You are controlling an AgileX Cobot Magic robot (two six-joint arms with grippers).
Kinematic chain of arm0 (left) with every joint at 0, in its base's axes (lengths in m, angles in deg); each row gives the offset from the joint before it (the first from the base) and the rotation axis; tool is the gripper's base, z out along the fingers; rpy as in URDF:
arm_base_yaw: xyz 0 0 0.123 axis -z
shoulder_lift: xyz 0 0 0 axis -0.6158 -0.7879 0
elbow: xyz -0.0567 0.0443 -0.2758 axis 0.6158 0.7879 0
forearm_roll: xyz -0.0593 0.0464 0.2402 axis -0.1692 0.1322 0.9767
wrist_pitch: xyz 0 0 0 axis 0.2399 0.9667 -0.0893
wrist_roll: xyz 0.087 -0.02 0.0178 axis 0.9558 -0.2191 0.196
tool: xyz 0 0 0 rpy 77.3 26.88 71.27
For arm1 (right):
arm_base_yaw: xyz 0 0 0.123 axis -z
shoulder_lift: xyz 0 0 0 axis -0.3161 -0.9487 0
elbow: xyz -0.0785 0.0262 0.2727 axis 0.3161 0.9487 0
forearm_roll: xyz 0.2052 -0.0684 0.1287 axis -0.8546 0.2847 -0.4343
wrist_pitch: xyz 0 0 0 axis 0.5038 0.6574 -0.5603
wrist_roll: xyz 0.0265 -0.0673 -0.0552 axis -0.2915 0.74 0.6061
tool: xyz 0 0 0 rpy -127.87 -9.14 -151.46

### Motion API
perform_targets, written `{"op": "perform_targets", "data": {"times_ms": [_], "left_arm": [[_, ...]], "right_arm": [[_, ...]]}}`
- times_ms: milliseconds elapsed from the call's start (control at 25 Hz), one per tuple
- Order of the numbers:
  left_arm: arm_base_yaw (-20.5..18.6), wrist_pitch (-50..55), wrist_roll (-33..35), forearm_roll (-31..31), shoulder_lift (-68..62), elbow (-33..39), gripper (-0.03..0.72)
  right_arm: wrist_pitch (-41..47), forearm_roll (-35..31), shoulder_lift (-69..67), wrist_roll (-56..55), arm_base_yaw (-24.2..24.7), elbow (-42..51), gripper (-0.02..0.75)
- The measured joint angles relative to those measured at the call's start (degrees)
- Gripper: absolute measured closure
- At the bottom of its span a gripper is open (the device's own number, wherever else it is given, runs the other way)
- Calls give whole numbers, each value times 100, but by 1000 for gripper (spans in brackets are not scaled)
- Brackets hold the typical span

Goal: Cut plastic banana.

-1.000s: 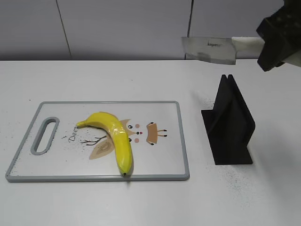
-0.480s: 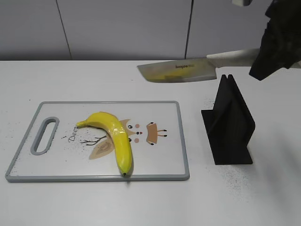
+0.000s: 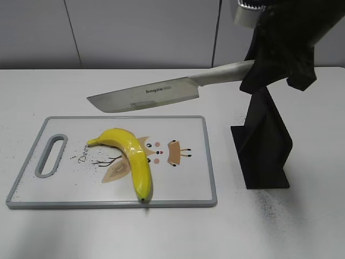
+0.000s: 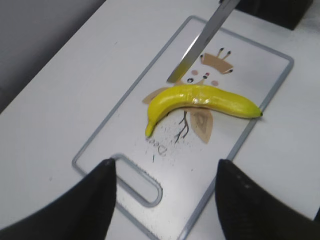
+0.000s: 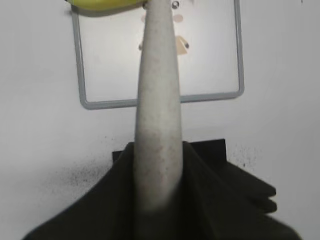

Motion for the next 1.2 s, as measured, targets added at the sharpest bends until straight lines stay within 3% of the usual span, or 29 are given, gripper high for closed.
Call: {"op": "perform_targets", "data": {"times_ms": [120, 280, 560, 880, 1000, 1160, 1200], "left_arm": [[171, 235, 1004, -445, -629, -307, 105], [604, 400, 1546, -472, -1305, -595, 105], [1353, -200, 1745, -59, -2114, -666, 105], [1574, -725, 1759, 72, -2647, -666, 128], [1574, -810, 1765, 128, -2747, -666, 231], [1574, -861, 1765, 154, -2768, -668, 567], [1574, -871, 1765, 177, -2773, -668, 620]], "right_arm": [[-21, -243, -80, 509, 0, -12, 575], [-22, -570, -106, 1049, 0, -22, 575], [-35, -920, -106, 1336, -6, -45, 575], [-29, -1077, -106, 1415, -6, -45, 575], [-45, -1100, -106, 1426, -6, -45, 575], [-185, -1111, -106, 1426, -6, -45, 575], [-221, -1118, -119, 1426, -6, -45, 575]]}}
